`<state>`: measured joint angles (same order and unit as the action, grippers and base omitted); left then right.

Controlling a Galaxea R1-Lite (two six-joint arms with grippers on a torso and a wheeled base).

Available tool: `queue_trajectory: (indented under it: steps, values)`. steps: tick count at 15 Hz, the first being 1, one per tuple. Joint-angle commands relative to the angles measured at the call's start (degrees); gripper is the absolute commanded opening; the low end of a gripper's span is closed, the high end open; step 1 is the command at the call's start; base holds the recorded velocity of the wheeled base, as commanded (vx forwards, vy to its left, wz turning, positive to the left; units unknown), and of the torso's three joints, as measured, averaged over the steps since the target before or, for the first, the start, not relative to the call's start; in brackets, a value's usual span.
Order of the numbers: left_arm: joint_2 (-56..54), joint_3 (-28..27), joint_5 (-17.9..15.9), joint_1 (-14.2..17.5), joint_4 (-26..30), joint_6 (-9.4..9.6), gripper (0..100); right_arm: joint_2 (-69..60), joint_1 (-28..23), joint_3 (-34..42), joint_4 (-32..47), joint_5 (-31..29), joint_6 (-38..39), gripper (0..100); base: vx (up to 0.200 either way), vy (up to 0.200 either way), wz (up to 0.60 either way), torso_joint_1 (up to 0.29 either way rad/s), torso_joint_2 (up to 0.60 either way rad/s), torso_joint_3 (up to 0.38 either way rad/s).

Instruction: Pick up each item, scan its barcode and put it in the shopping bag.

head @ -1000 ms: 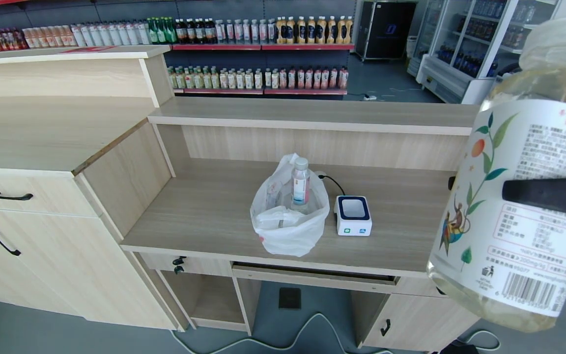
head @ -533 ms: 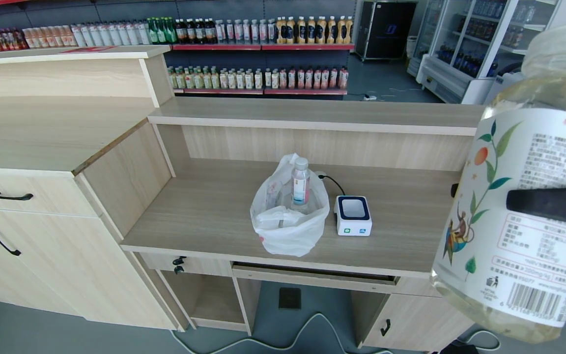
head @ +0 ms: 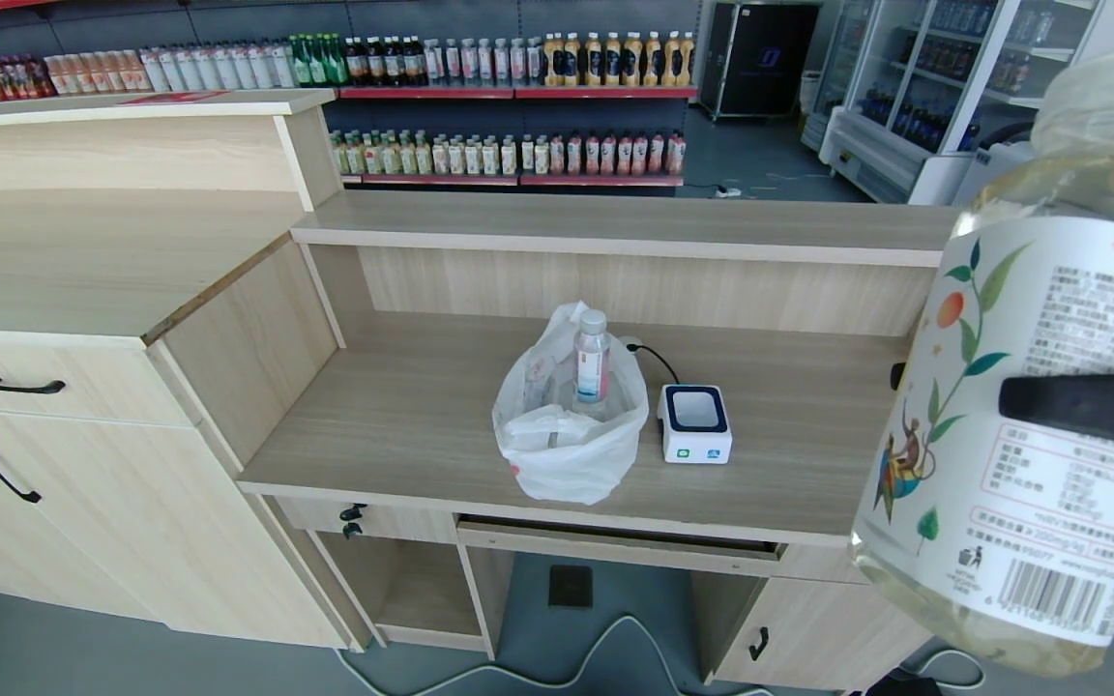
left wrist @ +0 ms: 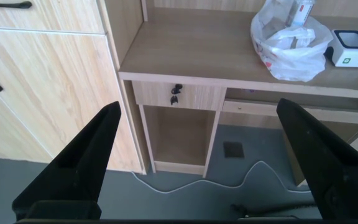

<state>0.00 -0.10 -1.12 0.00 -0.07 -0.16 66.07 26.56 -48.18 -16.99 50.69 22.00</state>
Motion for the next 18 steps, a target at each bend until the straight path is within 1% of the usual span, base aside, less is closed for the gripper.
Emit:
queue_trajectory:
  steps: [1, 2, 3, 4, 5, 6, 7, 8, 9, 10, 12, 14, 17, 18]
  values:
    - [0.09, 0.01, -0.02, 0.0, -0.01, -0.02, 100, 1.25, -0.37, -0.25, -0.14, -2.44, -1.0, 0, 0.0, 0.0, 0.0, 0.0, 0.0, 0.0]
    - [0.09, 0.01, -0.02, 0.0, -0.01, -0.11, 100, 3.18, -0.37, -0.16, -0.5, -6.83, -4.51, 0, 0.0, 0.0, 0.0, 0.0, 0.0, 0.0]
    - [0.09, 0.01, -0.02, 0.0, -0.01, -0.02, 100, 3.71, -0.46, -0.16, -0.5, -7.97, -5.74, 0, 0.0, 0.0, 0.0, 0.0, 0.0, 0.0]
    - [0.09, 0.01, -0.02, 0.0, -0.01, -0.02, 100, 7.67, -0.9, 0.01, -1.55, -14.92, -16.2, 0, 0.0, 0.0, 0.0, 0.0, 0.0, 0.0]
    - [0.09, 0.01, -0.02, 0.0, -0.01, -0.02, 100, 10.74, -3.27, 0.8, -3.57, -19.93, -24.38, 0, 0.0, 0.0, 0.0, 0.0, 0.0, 0.0]
    - [0.0, 0.01, -0.02, 0.0, -0.01, -0.02, 100, 12.5, -5.47, 2.12, -6.3, -23.71, -30.0, 0, 0.0, 0.0, 0.0, 0.0, 0.0, 0.0]
    - [0.09, 0.01, -0.02, 0.0, -0.01, -0.02, 100, 14.7, -9.34, 4.41, -10.6, -27.22, -35.89, 0, 0.0, 0.0, 0.0, 0.0, 0.0, 0.0]
    - [0.09, 0.01, -0.02, 0.0, -0.01, -0.02, 100, 16.81, -13.73, 6.96, -15.44, -29.24, -41.6, 0, 0.0, 0.0, 0.0, 0.0, 0.0, 0.0]
    - [0.09, 0.01, -0.02, 0.0, -0.01, -0.02, 100, 18.13, -16.72, 8.45, -18.51, -29.59, -45.21, 0, 0.0, 0.0, 0.0, 0.0, 0.0, 0.0]
    - [0.09, 0.01, -0.02, 0.0, -0.01, -0.02, 100, 21.64, -22.96, 11.53, -25.72, -29.68, -53.64, 0, 0.0, 0.0, 0.0, 0.0, 0.0, 0.0]
    - [0.09, 0.01, -0.02, 0.0, -0.01, -0.02, 100, 25.16, -28.67, 12.49, -31.79, -29.68, -61.38, 0, 0.0, 0.0, 0.0, 0.0, 0.0, 0.0]
    - [0.09, 0.01, -0.02, 0.0, -0.01, -0.02, 100, 27.71, -31.49, 12.41, -37.59, -29.68, -66.3, 0, 0.0, 0.0, 0.0, 0.0, 0.0, 0.0]
    - [0.09, 0.01, -0.02, 0.0, -0.01, -0.02, 100, 32.8, -34.21, 11.44, -46.2, -29.42, -73.95, 0, 0.0, 0.0, 0.0, 0.0, 0.0, 0.0]
    - [0.09, 0.01, -0.02, 0.0, -0.01, -0.02, 100, 34.12, -34.65, 11.09, -47.52, -28.89, -75.53, 0, 0.0, 0.0, 0.6, 0.007, 0.0, 0.002]
